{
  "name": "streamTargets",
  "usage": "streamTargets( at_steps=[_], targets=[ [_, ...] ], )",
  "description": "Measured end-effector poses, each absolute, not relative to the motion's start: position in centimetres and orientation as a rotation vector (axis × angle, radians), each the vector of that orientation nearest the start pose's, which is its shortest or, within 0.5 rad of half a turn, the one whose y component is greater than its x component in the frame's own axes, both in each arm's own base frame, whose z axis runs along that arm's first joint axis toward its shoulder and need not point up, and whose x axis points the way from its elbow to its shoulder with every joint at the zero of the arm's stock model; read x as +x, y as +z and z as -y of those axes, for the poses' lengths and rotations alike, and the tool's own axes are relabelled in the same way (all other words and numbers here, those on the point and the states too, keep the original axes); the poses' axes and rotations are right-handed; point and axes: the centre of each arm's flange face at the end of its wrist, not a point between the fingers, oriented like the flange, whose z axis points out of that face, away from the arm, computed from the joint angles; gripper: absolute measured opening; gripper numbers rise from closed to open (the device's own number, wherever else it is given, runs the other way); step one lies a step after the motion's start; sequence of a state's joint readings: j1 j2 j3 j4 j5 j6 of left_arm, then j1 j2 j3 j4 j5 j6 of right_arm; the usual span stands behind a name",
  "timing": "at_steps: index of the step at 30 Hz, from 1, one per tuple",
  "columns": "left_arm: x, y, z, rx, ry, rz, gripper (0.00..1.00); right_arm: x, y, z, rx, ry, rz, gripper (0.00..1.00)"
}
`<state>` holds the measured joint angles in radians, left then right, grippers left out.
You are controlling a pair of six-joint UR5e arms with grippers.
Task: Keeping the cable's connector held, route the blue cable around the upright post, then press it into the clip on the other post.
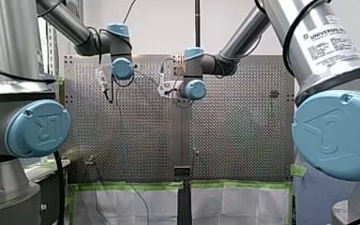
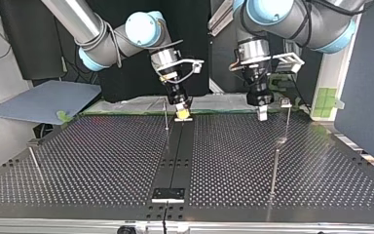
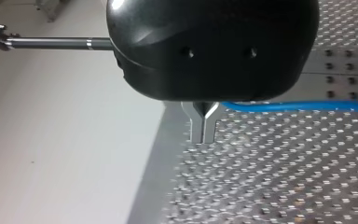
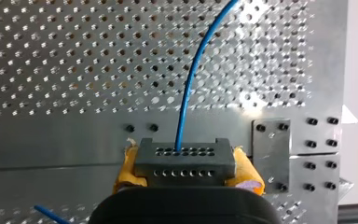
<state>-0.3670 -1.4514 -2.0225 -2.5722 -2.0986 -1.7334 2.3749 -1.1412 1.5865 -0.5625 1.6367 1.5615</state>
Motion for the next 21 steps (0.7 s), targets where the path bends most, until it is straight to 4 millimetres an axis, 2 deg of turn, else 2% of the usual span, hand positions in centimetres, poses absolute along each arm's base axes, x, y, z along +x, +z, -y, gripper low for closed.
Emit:
streamTargets(
  at_steps=[6,10,21],
  targets=[
    [36.0,40.2,22.1,-0.308,-0.094,-1.32,0.0,55.8,31.2,35.6,1.616,1.808,0.696,0.0],
    [35.6,40.7,21.7,-0.304,-0.088,-1.333,0.0,56.4,32.6,35.6,1.619,1.807,0.682,0.0],
    [38.1,43.2,20.6,-0.271,-0.092,-1.35,0.0,58.3,37.3,35.5,1.602,1.835,0.64,0.0]
  ],
)
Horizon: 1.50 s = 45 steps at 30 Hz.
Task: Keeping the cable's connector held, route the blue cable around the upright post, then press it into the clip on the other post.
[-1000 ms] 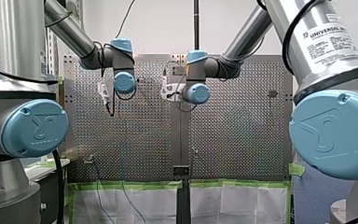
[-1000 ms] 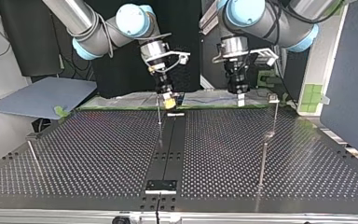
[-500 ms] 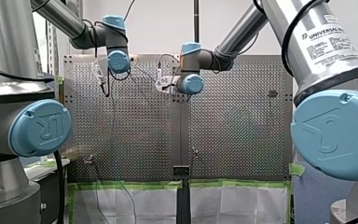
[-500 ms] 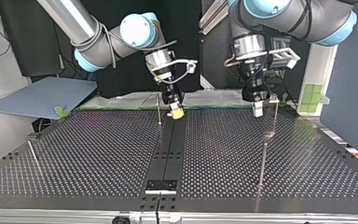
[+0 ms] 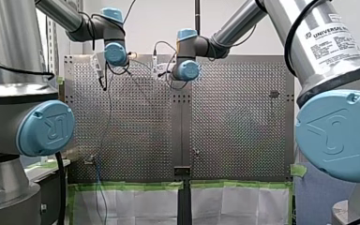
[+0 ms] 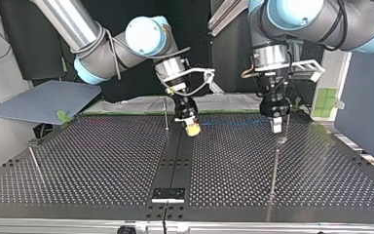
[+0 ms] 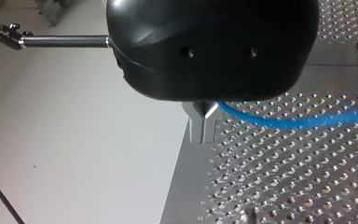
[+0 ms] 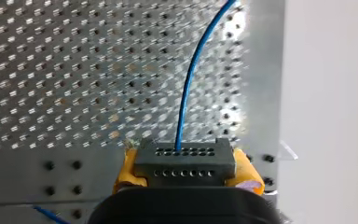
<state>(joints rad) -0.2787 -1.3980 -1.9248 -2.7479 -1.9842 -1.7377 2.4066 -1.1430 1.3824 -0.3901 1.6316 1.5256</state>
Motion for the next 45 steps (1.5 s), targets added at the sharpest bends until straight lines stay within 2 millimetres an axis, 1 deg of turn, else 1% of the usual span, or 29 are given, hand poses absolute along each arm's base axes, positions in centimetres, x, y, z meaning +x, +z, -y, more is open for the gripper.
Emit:
streamTargets(
  at_steps=[4,10,14,18,24,27,29,32,36,42,45],
  targets=[
    [38.8,44.5,20.2,-0.275,-0.084,-1.346,0.0,58.8,38.9,35.5,1.59,1.849,0.63,0.0],
    [39.6,47.4,18.6,-0.284,-0.062,-1.322,0.0,59.5,41.8,35.8,1.548,1.886,0.615,0.0],
    [40.6,49.3,17.4,-0.282,-0.06,-1.299,0.0,59.8,43.6,36.2,1.512,1.911,0.606,0.0],
    [41.9,51.0,16.1,-0.278,-0.06,-1.271,0.0,60.0,45.6,36.7,1.472,1.938,0.595,0.0],
    [44.5,51.6,14.4,-0.271,-0.055,-1.263,0.0,60.2,48.3,37.3,1.416,1.98,0.581,0.0],
    [46.1,51.5,13.5,-0.265,-0.05,-1.267,0.0,60.1,48.9,37.7,1.402,1.989,0.58,0.0],
    [47.0,51.3,12.9,-0.262,-0.046,-1.272,0.0,60.0,48.9,38.0,1.399,1.988,0.583,0.0],
    [48.4,50.6,11.8,-0.257,-0.038,-1.287,0.0,60.0,48.5,38.6,1.403,1.981,0.589,0.0],
    [49.5,49.9,10.5,-0.247,-0.037,-1.302,0.0,60.3,46.8,39.4,1.427,1.963,0.601,0.0],
    [50.4,49.4,8.7,-0.241,-0.042,-1.314,0.0,61.0,44.3,40.5,1.462,1.941,0.614,0.0],
    [51.1,48.6,7.9,-0.234,-0.045,-1.33,0.0,61.2,43.4,40.9,1.472,1.933,0.619,0.0]
  ],
)
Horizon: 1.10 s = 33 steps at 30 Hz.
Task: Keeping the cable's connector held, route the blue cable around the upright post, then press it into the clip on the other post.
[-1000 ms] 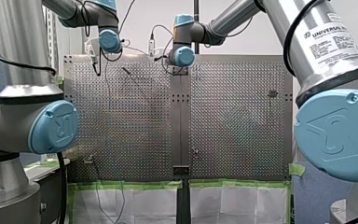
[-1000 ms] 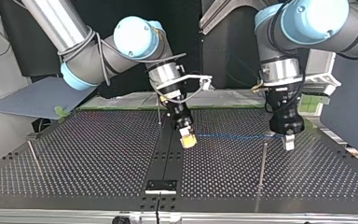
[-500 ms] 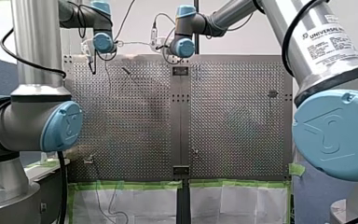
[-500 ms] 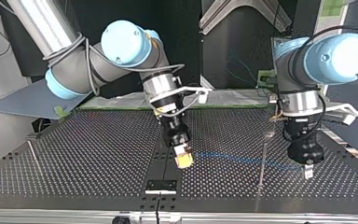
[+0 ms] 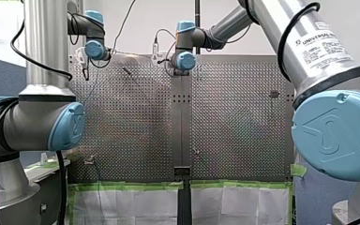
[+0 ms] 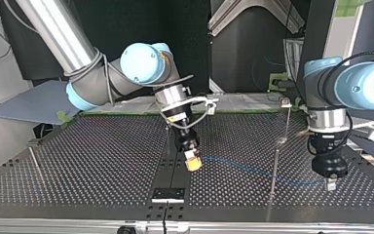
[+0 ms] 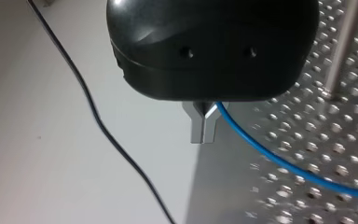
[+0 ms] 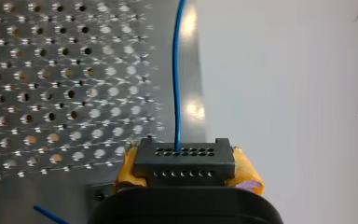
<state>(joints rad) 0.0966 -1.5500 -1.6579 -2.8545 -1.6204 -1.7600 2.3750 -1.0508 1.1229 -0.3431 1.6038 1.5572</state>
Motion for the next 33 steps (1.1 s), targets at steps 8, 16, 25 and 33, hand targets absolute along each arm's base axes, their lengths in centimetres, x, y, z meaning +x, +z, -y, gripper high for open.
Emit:
streamTargets(
  at_steps=[8,16,25,33],
  targets=[
    [53.2,45.5,8.1,-0.196,-0.083,-1.397,0.0,61.5,41.4,41.9,1.498,1.91,0.626,0.0],
    [54.6,42.9,7.9,-0.2,-0.092,-1.443,0.0,61.9,39.1,42.6,1.532,1.886,0.631,0.0],
    [55.5,40.9,8.4,-0.2,-0.112,-1.475,0.0,62.6,36.0,43.1,1.581,1.853,0.64,0.0],
    [56.4,38.6,8.9,-0.207,-0.127,-1.523,0.0,63.3,33.1,43.0,1.633,1.824,0.646,0.0]
  ],
)
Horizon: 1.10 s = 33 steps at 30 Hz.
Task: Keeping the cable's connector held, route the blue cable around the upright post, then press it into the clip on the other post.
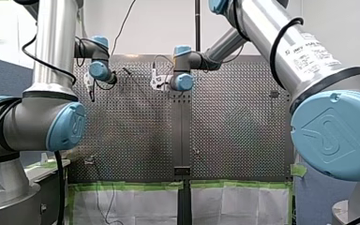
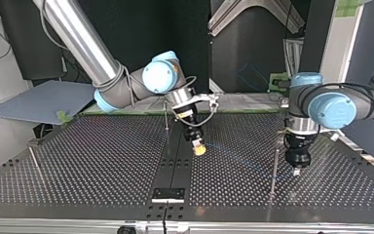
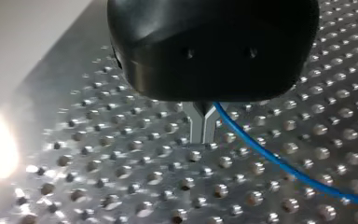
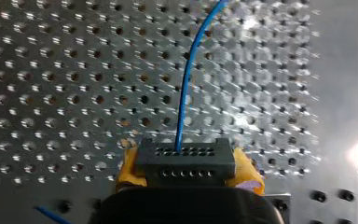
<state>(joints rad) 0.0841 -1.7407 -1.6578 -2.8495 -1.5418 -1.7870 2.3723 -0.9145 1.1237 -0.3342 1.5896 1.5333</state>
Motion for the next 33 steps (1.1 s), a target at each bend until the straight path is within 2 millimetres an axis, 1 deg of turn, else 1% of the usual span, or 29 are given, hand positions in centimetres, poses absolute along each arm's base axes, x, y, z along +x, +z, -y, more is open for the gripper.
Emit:
streamTargets(
  at_steps=[2,5,13,14,15,17,19,20,21,22,23,24,25,26,27,29,30,31,33],
  targets=[
    [56.4,38.4,9.0,-0.211,-0.129,-1.527,0.0,63.4,32.8,43.0,1.638,1.821,0.646,0.0],
    [56.4,38.2,9.0,-0.231,-0.129,-1.531,0.0,63.7,31.6,42.8,1.668,1.801,0.645,0.0],
    [56.2,38.0,8.7,-0.31,-0.151,-1.536,0.0,64.4,25.9,42.5,1.77,1.721,0.659,0.0],
    [56.1,38.0,8.7,-0.32,-0.155,-1.536,0.09,64.3,25.3,42.4,1.778,1.713,0.662,0.0],
    [56.1,38.0,8.7,-0.333,-0.162,-1.536,0.09,64.3,24.6,42.4,1.788,1.703,0.666,0.0],
    [56.1,37.9,8.7,-0.348,-0.172,-1.536,0.21,64.2,23.8,42.3,1.801,1.691,0.668,0.0],
    [56.0,37.9,8.8,-0.363,-0.187,-1.536,0.21,64.1,22.9,42.3,1.815,1.676,0.668,0.0],
    [56.0,37.9,8.8,-0.368,-0.194,-1.535,0.27,64.1,22.5,42.2,1.821,1.67,0.668,0.0],
    [56.0,37.9,8.9,-0.373,-0.207,-1.534,0.27,64.1,22.1,42.2,1.829,1.664,0.668,0.0],
    [56.0,37.9,9.0,-0.375,-0.219,-1.533,0.31,64.1,21.8,42.2,1.833,1.66,0.668,0.0],
    [56.0,37.9,9.2,-0.377,-0.237,-1.533,0.38,64.1,21.5,42.2,1.837,1.657,0.668,0.0],
    [56.0,37.9,9.3,-0.378,-0.25,-1.533,0.38,64.2,21.2,42.1,1.843,1.653,0.669,0.0],
    [56.0,37.9,9.4,-0.379,-0.264,-1.533,0.5,64.2,21.0,42.1,1.846,1.651,0.669,0.0],
    [56.0,37.9,9.5,-0.38,-0.282,-1.535,0.58,64.2,20.8,42.1,1.849,1.649,0.669,0.0],
    [56.0,37.9,9.5,-0.381,-0.291,-1.536,0.58,64.2,20.6,42.0,1.852,1.647,0.669,0.0],
    [55.9,37.8,9.6,-0.387,-0.302,-1.543,0.81,64.3,20.4,42.0,1.855,1.645,0.67,0.0],
    [55.9,37.8,9.6,-0.39,-0.304,-1.546,0.81,64.3,20.3,41.9,1.857,1.643,0.671,0.0],
    [55.9,37.8,9.6,-0.394,-0.306,-1.549,0.88,64.3,20.2,41.9,1.858,1.641,0.672,0.0],
    [55.8,37.7,9.6,-0.402,-0.313,-1.555,0.88,64.2,20.0,41.9,1.86,1.637,0.674,0.0]
  ],
)
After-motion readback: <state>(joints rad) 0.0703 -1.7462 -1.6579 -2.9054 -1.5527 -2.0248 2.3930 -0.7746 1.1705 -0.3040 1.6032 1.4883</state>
